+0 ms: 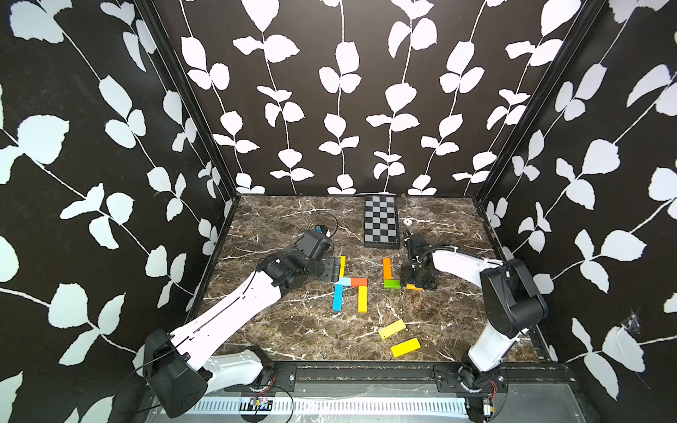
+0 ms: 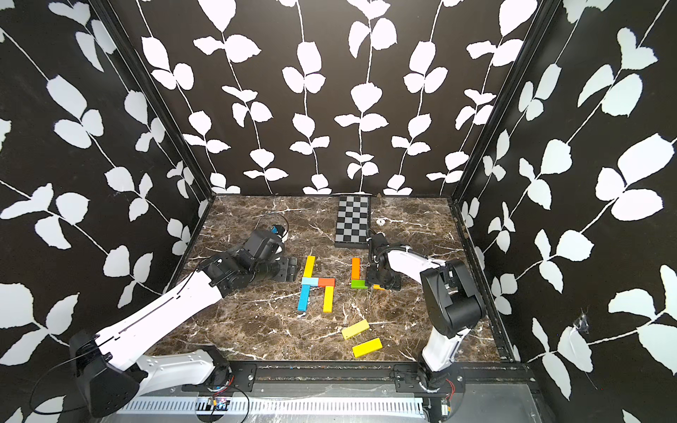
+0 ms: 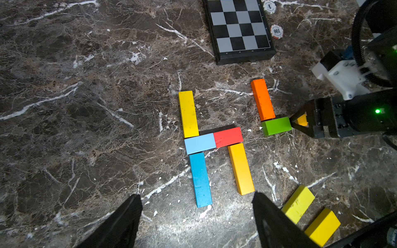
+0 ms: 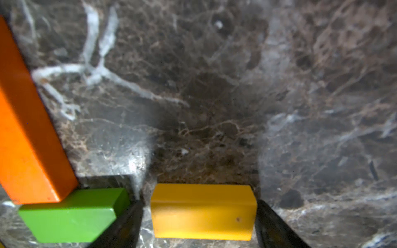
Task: Assemble the letter h with building blocks
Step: Assemble the building block at the center of the board.
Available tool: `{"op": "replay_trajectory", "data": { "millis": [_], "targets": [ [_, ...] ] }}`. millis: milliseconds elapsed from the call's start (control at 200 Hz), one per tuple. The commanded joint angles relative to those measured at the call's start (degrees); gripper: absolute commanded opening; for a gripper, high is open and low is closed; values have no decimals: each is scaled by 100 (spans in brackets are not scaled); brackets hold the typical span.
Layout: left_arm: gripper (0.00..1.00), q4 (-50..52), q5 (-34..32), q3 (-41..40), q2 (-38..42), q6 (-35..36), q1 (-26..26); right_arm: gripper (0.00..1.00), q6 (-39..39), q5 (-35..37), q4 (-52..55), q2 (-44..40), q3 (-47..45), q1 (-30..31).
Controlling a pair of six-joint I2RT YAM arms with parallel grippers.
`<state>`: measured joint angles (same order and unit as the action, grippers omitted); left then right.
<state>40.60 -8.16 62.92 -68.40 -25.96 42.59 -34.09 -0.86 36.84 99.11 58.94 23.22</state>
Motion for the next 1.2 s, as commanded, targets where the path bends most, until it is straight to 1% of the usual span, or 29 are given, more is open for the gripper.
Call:
{"op": "replay_trajectory", "data": {
  "millis": [0, 150, 250, 340, 430, 535, 705, 835, 905, 1060, 1095, 1150, 1195],
  "targets": [
    [83, 68, -8, -25, 37, -49, -31, 86, -76, 36, 9, -242, -42, -38],
    [83, 52, -3, -54, 49, -65, -32, 86, -288, -187, -104, -560, -147, -70],
    [83, 6, 16, -95, 61, -59, -36, 83, -473, -281, -218, -646, -235, -175],
    [83, 5, 34, -74, 45, -54, -34, 81, -603, -216, -198, -633, -226, -271],
    [84, 6, 42, -60, 38, -32, -36, 73, -807, -129, -164, -569, -238, -416],
    [83, 1, 43, -61, 44, -15, -36, 64, -1006, -212, -254, -477, -307, -551],
    [83, -25, 60, -97, 29, -28, -34, 61, -1102, -583, -620, -301, -397, -556],
    [83, -33, 76, -111, 36, -33, -36, 55, -1194, -731, -786, -254, -452, -556],
    [83, -41, 79, -113, 36, -44, -31, 49, -1236, -767, -840, -246, -462, -547],
    [83, -60, 100, -130, 33, -46, -32, 48, -1355, -766, -841, -242, -466, -513],
    [83, -65, 109, -139, 30, -50, -34, 51, -1396, -745, -837, -263, -485, -503],
    [83, -74, 116, -141, 30, -34, -32, 59, -1466, -702, -862, -315, -529, -498],
    [83, -77, 119, -151, 30, -32, -32, 60, -1508, -641, -867, -384, -570, -501]
  ]
}}
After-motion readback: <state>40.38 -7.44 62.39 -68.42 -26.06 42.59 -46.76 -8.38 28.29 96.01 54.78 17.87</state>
